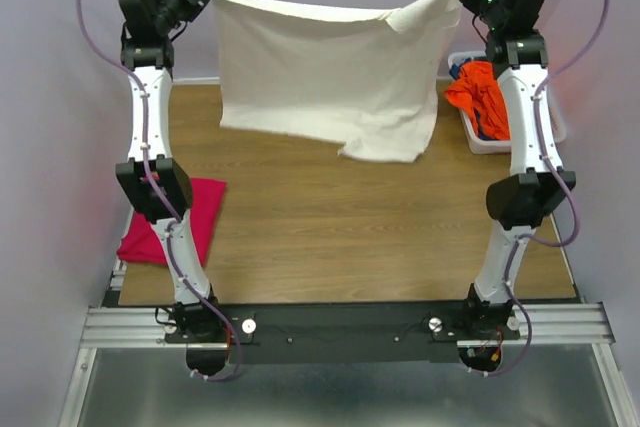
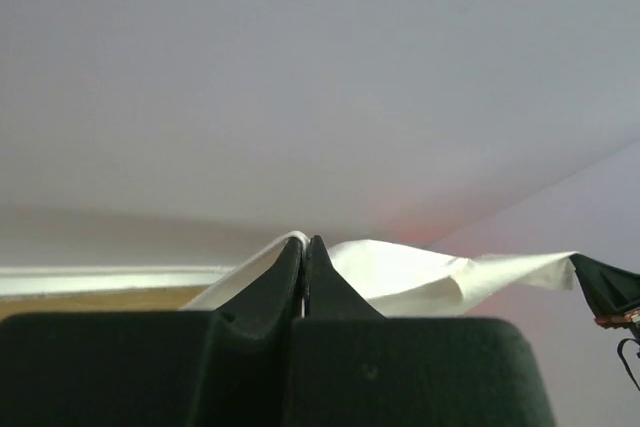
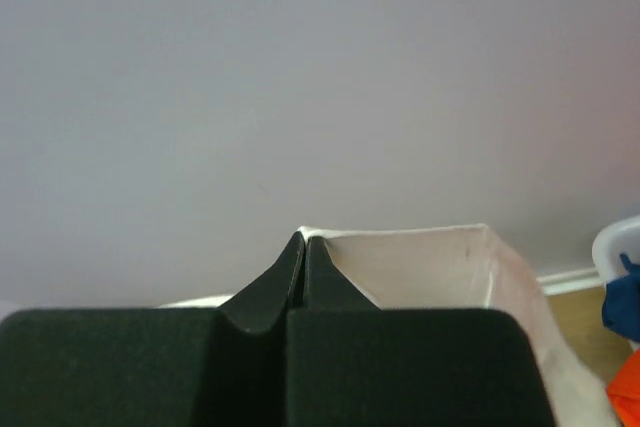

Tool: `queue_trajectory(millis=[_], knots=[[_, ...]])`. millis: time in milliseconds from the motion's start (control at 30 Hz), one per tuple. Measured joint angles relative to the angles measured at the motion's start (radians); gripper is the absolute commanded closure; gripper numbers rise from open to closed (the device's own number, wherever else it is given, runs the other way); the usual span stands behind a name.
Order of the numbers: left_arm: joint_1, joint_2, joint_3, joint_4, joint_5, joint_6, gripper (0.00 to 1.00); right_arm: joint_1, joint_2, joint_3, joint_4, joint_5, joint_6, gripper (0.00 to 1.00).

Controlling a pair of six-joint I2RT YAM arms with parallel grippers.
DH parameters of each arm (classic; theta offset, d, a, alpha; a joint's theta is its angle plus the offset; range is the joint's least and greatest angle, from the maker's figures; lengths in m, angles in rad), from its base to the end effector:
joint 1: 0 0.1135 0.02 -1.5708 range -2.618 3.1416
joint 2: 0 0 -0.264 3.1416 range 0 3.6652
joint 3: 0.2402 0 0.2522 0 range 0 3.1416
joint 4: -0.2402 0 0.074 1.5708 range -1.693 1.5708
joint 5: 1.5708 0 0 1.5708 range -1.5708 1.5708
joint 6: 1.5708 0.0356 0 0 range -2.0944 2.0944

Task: Fold and stack the t-shirts
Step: Flatten the tshirt out

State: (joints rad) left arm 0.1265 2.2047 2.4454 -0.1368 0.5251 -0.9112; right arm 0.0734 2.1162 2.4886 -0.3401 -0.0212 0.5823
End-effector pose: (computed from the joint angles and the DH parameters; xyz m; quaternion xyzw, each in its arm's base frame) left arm 0.5024 0.0459 0.4537 -0.1531 0.6570 -0.4349 0.5965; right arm 0.4715 0.0354 0.4878 0.1677 0.6751 0.2383 0.6778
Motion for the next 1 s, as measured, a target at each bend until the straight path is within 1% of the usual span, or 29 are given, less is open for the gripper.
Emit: queue_trajectory(millis=[67,200,267,333,433,467,500,533,600,700,733,833,900,1000], knots=[[0.031,-0.046,-0.032,0.042,0.023,-0.014,1.00,-0.014,-0.086,-0.085,0.048,0.001,0.000,0.99],[0.098,-0.138,-0.091,0.113,0.056,-0.023,1.00,-0.013,-0.235,-0.182,0.146,0.000,-0.003,1.00],[0.116,-0.186,-0.156,0.143,0.064,-0.021,1.00,-0.005,-0.325,-0.262,0.192,0.000,-0.006,1.00],[0.120,-0.258,-0.281,0.176,0.068,-0.016,1.00,-0.003,-0.404,-0.356,0.229,-0.001,-0.007,1.00],[0.113,-0.365,-0.533,0.233,0.073,-0.002,1.00,-0.003,-0.509,-0.543,0.286,-0.002,-0.007,1.00],[0.111,-0.381,-0.578,0.249,0.072,0.005,1.00,-0.003,-0.543,-0.636,0.307,-0.003,-0.007,1.00],[0.107,-0.412,-0.681,0.259,0.074,0.010,1.00,-0.003,-0.569,-0.719,0.315,-0.003,-0.006,1.00],[0.107,-0.426,-0.729,0.275,0.071,0.013,1.00,-0.003,-0.585,-0.759,0.317,-0.004,-0.003,1.00],[0.107,-0.476,-0.921,0.298,0.066,0.020,1.00,-0.003,-0.637,-0.946,0.337,-0.009,0.006,1.00],[0.108,-0.534,-1.151,0.310,0.041,0.029,1.00,-0.003,-0.732,-1.248,0.307,-0.013,0.037,1.00],[0.108,-0.563,-1.246,0.312,0.029,0.033,1.00,-0.003,-0.767,-1.328,0.296,-0.013,0.046,0.99],[0.107,-0.651,-1.439,0.309,-0.011,0.035,1.00,-0.003,-0.903,-1.539,0.258,-0.016,0.090,0.99],[0.108,-0.740,-1.555,0.291,-0.055,0.037,1.00,-0.003,-1.014,-1.637,0.223,-0.019,0.120,1.00],[0.108,-0.852,-1.678,0.300,-0.119,0.039,1.00,-0.003,-1.178,-1.756,0.189,-0.029,0.161,1.00]])
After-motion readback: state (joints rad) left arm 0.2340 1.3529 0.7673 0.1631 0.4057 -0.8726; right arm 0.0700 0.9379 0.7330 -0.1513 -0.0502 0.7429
